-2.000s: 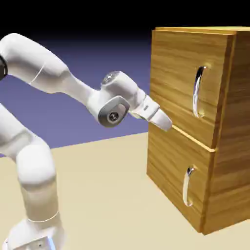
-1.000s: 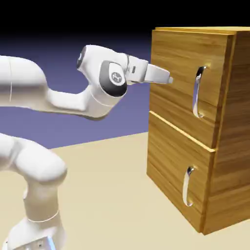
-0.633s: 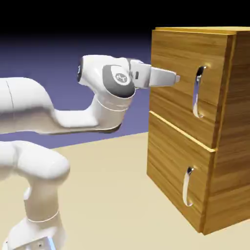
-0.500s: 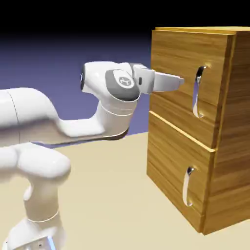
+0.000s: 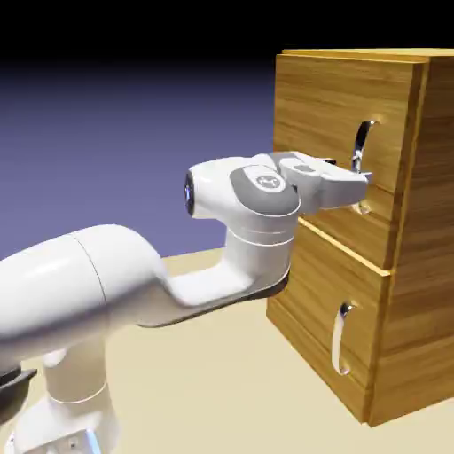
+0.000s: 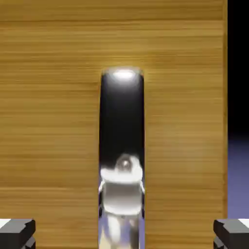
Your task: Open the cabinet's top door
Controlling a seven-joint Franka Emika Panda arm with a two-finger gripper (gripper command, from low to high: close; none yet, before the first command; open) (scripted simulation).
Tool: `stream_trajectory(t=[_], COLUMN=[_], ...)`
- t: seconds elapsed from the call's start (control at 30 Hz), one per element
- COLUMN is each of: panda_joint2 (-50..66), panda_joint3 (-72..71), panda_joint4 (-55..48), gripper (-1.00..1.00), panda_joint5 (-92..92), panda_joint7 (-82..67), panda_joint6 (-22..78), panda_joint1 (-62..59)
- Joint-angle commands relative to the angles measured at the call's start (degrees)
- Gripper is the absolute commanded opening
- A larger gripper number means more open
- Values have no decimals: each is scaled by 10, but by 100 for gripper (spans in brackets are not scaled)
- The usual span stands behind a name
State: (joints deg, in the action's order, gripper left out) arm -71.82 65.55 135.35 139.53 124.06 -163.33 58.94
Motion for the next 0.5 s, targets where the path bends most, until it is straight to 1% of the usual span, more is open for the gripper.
stream_trajectory(t=[0.0,0.03,0.23,0.47], panda_joint2=[0,0,-26,-71], panda_joint3=[0,0,-90,-230], panda_joint4=[0,0,125,257], gripper=[-100,-100,-100,-100], panda_joint5=[0,0,-23,-118], panda_joint7=[0,0,38,59], panda_joint6=[0,0,100,210], panda_joint1=[0,0,-121,-254])
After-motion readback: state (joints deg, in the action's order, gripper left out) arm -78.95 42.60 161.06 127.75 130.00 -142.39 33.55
